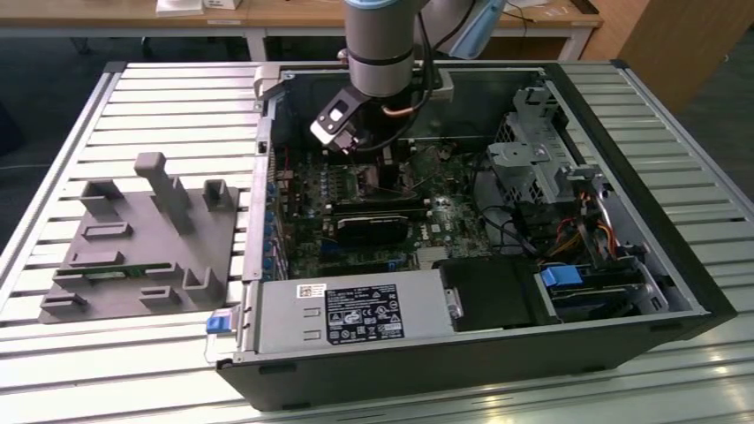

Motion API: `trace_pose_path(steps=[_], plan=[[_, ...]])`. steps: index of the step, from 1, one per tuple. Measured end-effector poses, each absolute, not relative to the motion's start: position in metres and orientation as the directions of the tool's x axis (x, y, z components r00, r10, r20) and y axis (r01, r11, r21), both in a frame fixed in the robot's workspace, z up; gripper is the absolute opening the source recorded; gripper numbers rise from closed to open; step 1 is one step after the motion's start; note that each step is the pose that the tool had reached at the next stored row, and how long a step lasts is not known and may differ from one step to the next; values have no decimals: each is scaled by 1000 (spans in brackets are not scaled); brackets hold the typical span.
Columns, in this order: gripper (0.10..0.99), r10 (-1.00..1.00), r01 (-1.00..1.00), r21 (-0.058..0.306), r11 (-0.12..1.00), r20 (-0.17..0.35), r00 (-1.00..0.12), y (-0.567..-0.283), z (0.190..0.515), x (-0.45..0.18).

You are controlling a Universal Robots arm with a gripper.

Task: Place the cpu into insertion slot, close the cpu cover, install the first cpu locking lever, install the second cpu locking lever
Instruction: 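Place the cpu into insertion slot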

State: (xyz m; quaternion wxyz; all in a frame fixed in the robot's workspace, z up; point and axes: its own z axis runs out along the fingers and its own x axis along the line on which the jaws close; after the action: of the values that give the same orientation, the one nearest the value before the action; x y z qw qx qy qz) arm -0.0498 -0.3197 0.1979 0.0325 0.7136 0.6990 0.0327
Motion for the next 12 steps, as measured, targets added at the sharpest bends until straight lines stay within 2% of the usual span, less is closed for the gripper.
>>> trace_pose_path(steps=[12], plan=[[541,1000,996,92,-21,4,21,-320,193,-50]])
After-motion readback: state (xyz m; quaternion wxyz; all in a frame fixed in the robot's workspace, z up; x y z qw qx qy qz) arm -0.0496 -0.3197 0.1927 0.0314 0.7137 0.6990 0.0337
